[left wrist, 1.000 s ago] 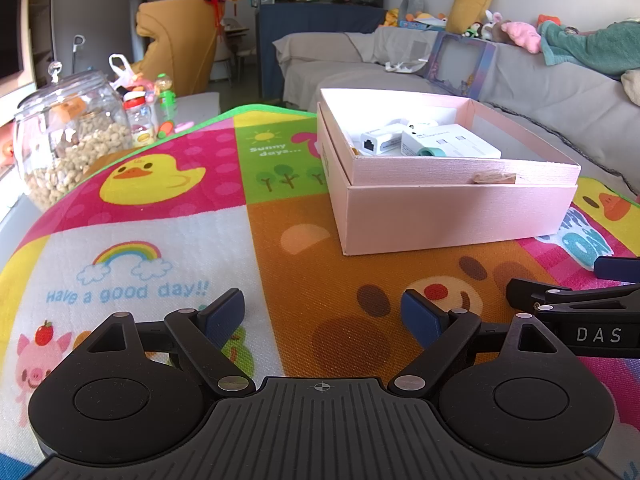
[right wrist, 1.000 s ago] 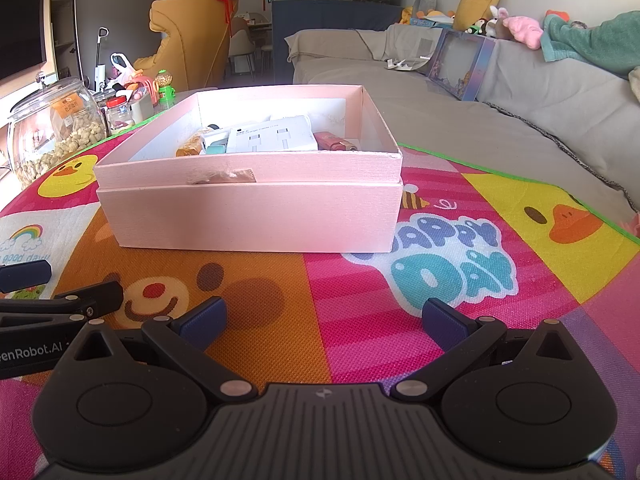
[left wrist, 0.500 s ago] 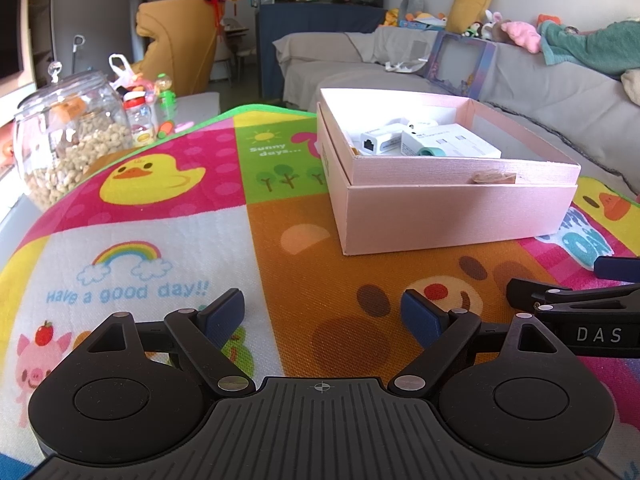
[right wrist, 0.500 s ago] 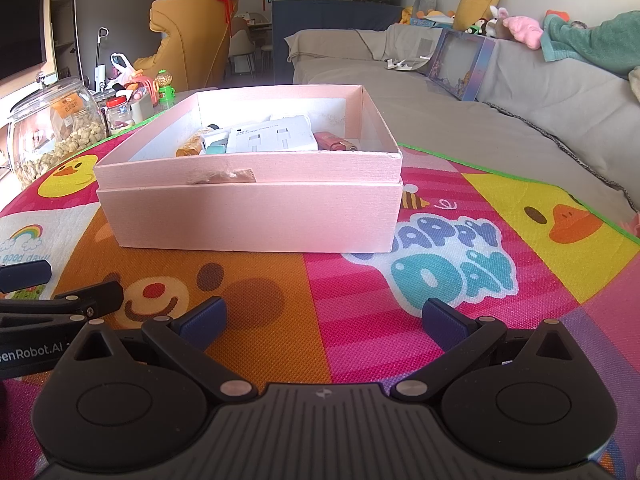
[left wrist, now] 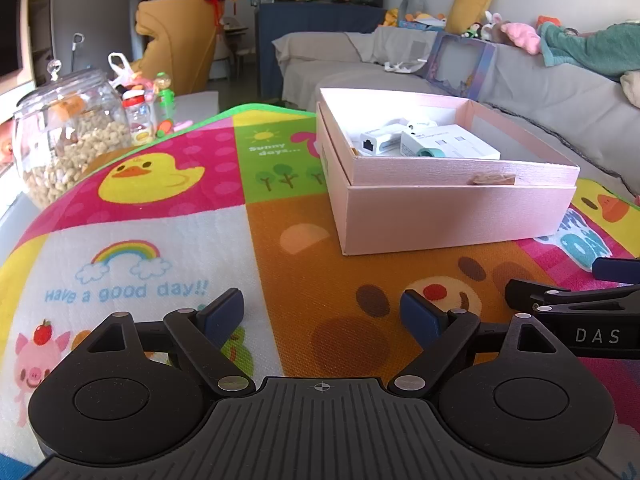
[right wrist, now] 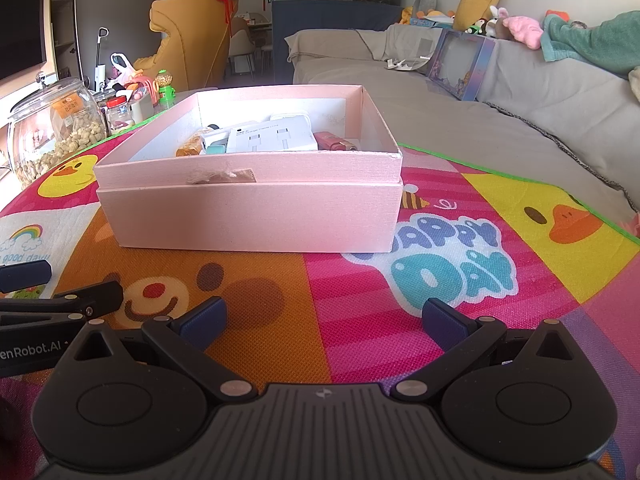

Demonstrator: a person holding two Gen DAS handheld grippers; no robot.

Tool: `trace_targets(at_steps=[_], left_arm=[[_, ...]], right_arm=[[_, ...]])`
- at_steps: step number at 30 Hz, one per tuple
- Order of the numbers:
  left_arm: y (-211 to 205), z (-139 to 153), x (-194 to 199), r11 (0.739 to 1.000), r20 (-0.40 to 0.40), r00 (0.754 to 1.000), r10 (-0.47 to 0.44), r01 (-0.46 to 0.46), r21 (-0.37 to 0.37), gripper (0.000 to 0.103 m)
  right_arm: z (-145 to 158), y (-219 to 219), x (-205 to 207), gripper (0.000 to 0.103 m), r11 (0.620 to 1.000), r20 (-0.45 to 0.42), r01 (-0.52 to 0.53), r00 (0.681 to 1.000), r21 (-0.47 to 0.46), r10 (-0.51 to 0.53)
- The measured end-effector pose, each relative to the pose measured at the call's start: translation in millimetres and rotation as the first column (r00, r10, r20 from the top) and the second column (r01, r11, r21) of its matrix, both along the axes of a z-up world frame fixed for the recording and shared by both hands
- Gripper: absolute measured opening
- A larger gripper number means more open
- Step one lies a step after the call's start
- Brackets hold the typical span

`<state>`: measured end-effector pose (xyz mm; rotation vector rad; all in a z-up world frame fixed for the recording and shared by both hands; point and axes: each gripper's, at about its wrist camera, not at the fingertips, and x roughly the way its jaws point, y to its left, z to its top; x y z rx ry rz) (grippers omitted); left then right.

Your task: Organize rigid objects

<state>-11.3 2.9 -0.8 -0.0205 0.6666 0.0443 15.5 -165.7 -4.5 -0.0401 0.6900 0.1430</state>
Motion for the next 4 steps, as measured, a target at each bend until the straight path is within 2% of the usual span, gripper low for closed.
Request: trace_targets(at_steps=[4], left_arm=[[-1.0,0.1,-0.3,1.0,0.001,1.0,0.001,-0.001,-0.003,0.09]], right_arm=[[0.0,0.1,0.0,0.103,1.0,0.0,0.0,1.0,0.0,0.0]])
